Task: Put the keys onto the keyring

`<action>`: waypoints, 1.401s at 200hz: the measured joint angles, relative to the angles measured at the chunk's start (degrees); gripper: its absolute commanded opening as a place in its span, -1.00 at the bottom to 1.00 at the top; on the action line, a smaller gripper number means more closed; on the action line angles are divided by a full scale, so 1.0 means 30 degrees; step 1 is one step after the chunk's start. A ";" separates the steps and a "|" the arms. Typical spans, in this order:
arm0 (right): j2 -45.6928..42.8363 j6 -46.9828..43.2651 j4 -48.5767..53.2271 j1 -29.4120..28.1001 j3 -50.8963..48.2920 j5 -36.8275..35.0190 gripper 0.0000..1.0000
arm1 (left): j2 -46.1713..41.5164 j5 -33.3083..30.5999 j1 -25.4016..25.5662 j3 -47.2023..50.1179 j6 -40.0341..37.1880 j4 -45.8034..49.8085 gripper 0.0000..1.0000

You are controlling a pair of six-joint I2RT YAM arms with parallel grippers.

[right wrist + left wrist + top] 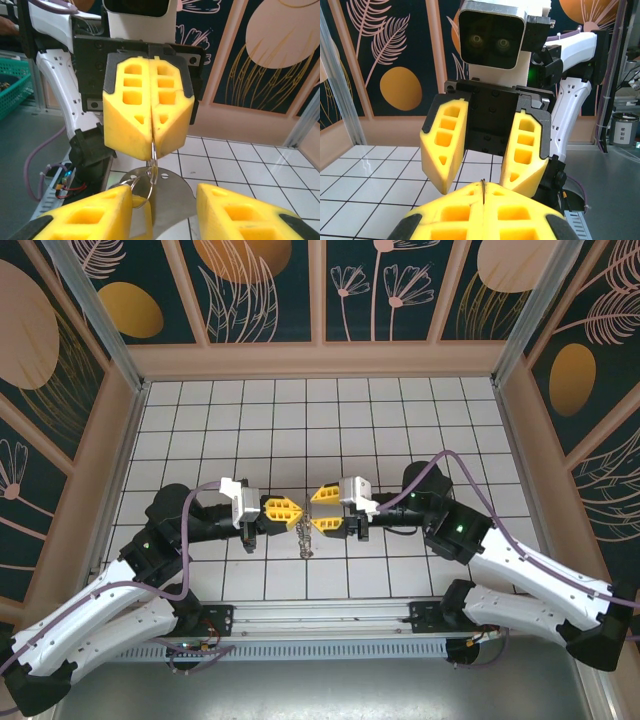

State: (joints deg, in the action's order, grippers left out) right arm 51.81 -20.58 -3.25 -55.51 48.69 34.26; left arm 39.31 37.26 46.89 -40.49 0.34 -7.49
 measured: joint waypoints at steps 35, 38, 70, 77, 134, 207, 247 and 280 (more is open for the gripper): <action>0.0306 0.0342 -0.0867 0.0000 -0.0044 0.0459 -0.35 | 0.0000 0.0000 0.0000 0.0007 0.0000 -0.0007 -1.00; 0.0350 0.0401 -0.0889 0.0000 -0.0044 0.0474 -0.35 | 0.0000 0.0000 0.0000 0.0015 0.0000 0.0000 -1.00; 0.0758 0.0510 -0.0998 0.0000 -0.0044 0.0619 -0.43 | 0.0000 0.0000 0.0000 0.0022 0.0000 -0.0007 -1.00; 0.0794 0.0525 -0.1005 0.0000 -0.0044 0.0619 -0.46 | 0.0000 0.0000 0.0000 0.0022 0.0000 -0.0007 -1.00; 0.1166 0.0372 -0.0976 -0.0036 -0.0029 0.1078 -1.00 | 0.0109 -0.0080 -0.0051 0.0036 -0.0007 0.0007 -1.00; 0.1479 -0.0984 0.2331 -0.0036 0.1617 -0.0539 -1.00 | 0.1421 -0.1559 -0.0058 -0.2601 -0.1654 0.4830 -0.52; 0.3111 -0.2790 0.6317 -0.0328 0.4459 -0.2557 -1.00 | 0.2812 -0.2841 -0.0051 -0.5588 -0.3344 0.9012 -0.51; 0.3548 -0.3810 0.8663 -0.0678 0.5187 -0.3483 -1.00 | 0.3621 -0.3104 -0.0058 -0.6339 -0.4080 1.0455 -0.61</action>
State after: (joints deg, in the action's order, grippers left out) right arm 62.46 -32.01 22.74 -57.54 64.25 23.81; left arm 50.17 27.94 46.72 -59.51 -11.90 23.88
